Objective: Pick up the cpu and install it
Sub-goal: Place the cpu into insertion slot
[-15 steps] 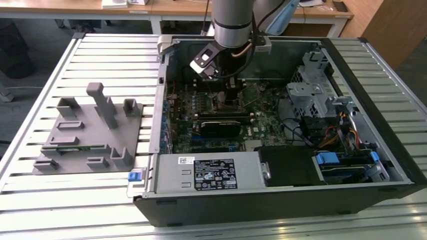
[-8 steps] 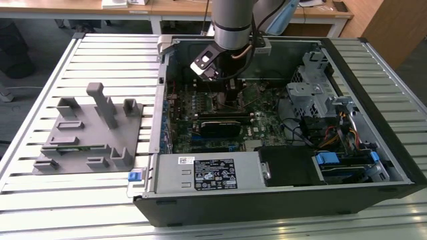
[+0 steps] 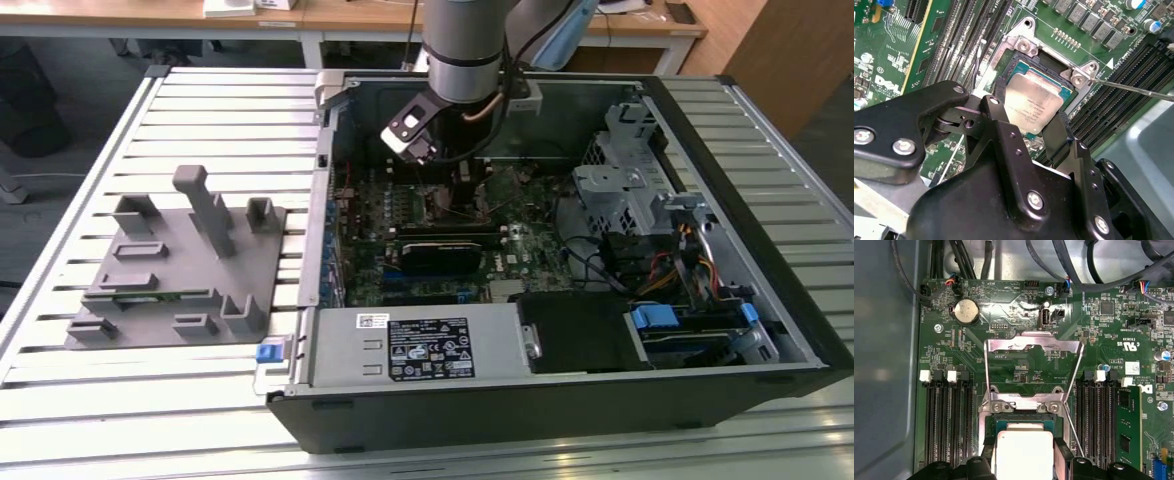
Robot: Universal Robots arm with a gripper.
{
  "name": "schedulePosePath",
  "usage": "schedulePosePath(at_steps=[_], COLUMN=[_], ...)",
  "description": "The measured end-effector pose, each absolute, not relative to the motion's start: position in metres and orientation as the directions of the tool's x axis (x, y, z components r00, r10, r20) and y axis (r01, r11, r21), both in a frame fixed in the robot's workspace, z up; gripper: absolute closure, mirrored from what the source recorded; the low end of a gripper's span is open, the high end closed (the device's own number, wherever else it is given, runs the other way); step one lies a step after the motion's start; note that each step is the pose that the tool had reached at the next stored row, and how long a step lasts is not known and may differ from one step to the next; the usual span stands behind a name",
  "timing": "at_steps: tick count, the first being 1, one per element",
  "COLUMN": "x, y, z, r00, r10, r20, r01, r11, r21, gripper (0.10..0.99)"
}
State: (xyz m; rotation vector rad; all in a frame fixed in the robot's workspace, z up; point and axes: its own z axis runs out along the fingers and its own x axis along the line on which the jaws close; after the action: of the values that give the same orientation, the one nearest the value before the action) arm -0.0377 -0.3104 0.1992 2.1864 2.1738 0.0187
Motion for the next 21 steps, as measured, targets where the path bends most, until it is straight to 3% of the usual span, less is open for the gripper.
schedulePosePath(at_steps=[21], x=[-0.0378], y=[-0.3105], z=[0.1938], r00=[0.008], r10=[0.999], r20=[-0.035], r01=[0.999], r11=[-0.006], r21=[0.049], gripper=[0.533])
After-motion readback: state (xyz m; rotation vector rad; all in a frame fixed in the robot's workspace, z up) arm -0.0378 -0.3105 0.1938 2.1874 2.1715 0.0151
